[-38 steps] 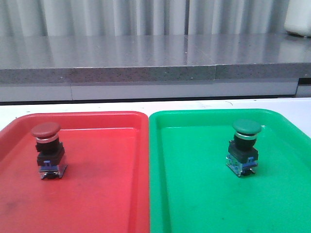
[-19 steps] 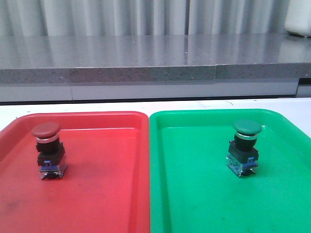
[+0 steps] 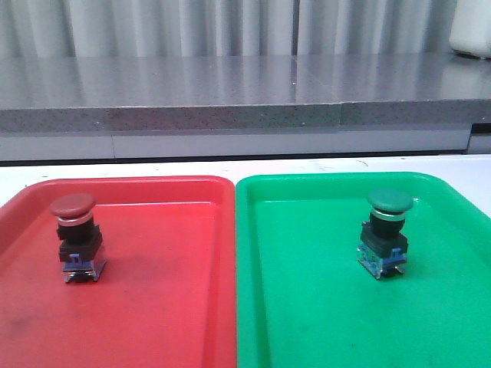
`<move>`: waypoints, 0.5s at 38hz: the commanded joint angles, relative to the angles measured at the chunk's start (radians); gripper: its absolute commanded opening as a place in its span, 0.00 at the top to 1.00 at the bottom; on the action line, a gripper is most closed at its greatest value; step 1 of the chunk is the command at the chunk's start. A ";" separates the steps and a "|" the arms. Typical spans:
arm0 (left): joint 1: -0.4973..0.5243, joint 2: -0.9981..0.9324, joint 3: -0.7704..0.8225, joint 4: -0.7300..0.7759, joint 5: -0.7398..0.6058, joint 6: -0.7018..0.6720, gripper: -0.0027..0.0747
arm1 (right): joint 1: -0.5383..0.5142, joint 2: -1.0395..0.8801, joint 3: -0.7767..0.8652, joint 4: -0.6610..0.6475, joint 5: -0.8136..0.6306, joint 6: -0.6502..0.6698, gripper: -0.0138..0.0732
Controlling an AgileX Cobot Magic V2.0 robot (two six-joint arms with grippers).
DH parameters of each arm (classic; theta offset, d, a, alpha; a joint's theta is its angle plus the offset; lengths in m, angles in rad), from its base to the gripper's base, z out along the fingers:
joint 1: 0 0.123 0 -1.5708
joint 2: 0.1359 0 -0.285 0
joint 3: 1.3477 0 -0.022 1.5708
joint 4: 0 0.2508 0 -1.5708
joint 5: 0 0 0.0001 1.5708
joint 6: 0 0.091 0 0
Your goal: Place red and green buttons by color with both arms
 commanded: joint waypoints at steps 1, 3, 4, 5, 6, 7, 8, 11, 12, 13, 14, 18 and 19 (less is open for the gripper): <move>0.001 -0.015 0.024 -0.008 -0.086 -0.001 0.99 | -0.008 -0.018 -0.004 -0.014 -0.115 -0.011 0.92; 0.001 -0.015 0.024 -0.008 -0.086 -0.001 0.99 | -0.008 -0.018 -0.004 -0.014 -0.115 -0.011 0.92; 0.001 -0.015 0.024 -0.008 -0.086 -0.001 0.99 | -0.008 -0.018 -0.004 -0.014 -0.115 -0.011 0.92; 0.001 -0.015 0.024 -0.008 -0.086 -0.001 0.99 | -0.008 -0.018 -0.004 -0.014 -0.115 -0.011 0.92; 0.001 -0.015 0.024 -0.008 -0.086 -0.001 0.99 | -0.008 -0.018 -0.004 -0.014 -0.114 -0.011 0.92; 0.001 -0.015 0.024 -0.008 -0.086 -0.001 0.99 | -0.008 -0.018 -0.004 -0.014 -0.118 -0.011 0.92; 0.001 -0.015 0.024 -0.008 -0.086 -0.001 0.99 | -0.008 -0.018 -0.004 -0.014 -0.122 -0.011 0.92; 0.001 -0.015 0.024 -0.008 -0.086 -0.001 0.99 | -0.008 -0.018 -0.004 -0.014 -0.129 -0.011 0.92; 0.001 -0.015 0.024 -0.008 -0.086 -0.001 0.99 | -0.008 -0.018 -0.004 -0.012 -0.129 -0.011 0.92; 0.001 -0.015 0.024 -0.008 -0.086 -0.001 0.99 | -0.008 -0.018 -0.004 -0.008 -0.129 -0.011 0.92; 0.001 -0.015 0.024 -0.008 -0.086 -0.001 0.99 | -0.008 -0.018 -0.004 -0.005 -0.130 -0.003 0.92; 0.001 -0.015 0.024 -0.008 -0.086 -0.001 0.99 | -0.008 -0.018 -0.004 0.008 -0.145 -0.002 0.92; 0.001 -0.015 0.024 -0.008 -0.086 -0.001 0.99 | -0.008 -0.018 -0.004 0.012 -0.151 -0.002 0.92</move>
